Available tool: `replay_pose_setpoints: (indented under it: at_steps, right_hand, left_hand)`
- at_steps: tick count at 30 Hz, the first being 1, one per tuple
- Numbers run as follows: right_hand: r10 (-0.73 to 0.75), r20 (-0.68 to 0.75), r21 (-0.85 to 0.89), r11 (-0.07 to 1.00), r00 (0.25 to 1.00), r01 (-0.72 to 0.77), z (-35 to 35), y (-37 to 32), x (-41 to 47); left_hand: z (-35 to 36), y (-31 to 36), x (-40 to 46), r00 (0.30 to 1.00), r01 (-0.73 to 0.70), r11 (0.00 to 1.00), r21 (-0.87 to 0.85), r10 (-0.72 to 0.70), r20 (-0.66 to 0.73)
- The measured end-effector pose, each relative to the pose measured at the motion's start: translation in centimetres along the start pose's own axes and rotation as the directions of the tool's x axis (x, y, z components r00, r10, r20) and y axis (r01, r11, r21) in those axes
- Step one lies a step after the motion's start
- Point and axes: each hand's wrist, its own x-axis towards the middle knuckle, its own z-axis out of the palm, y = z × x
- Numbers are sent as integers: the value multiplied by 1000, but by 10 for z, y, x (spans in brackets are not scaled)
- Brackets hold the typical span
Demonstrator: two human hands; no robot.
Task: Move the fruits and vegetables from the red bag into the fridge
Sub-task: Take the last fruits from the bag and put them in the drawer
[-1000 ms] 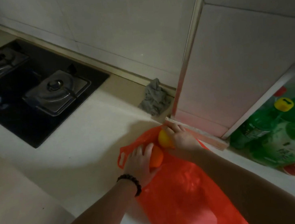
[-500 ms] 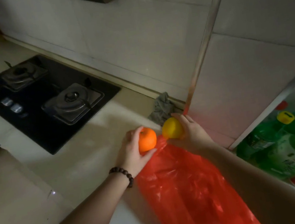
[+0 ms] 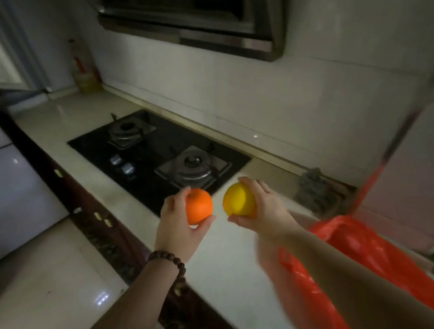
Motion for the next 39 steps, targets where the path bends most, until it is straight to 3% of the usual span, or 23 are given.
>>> replay_pose_setpoints:
  at_steps: [9,16,27,39]
  right_hand:
    - [-255,120,163,958,960,234,149,-208,63]
    - [-449,147,250,879,882,406,236,-343,117]
    - [-642,167,310,755,748,578,345,-466,281]
    - [-750,146,355,649,645,673,396,-565,484]
  left_hand:
    - [-215,-146,-19,957,157,984,83,-131,-261]
    - [-346,-223,-14,849,283,955,90,-206,-487]
    - [-457,-337,92,713,446,882,152,-247,-656]
    - [-548,-413,263,670,461,872,161,-223,-708]
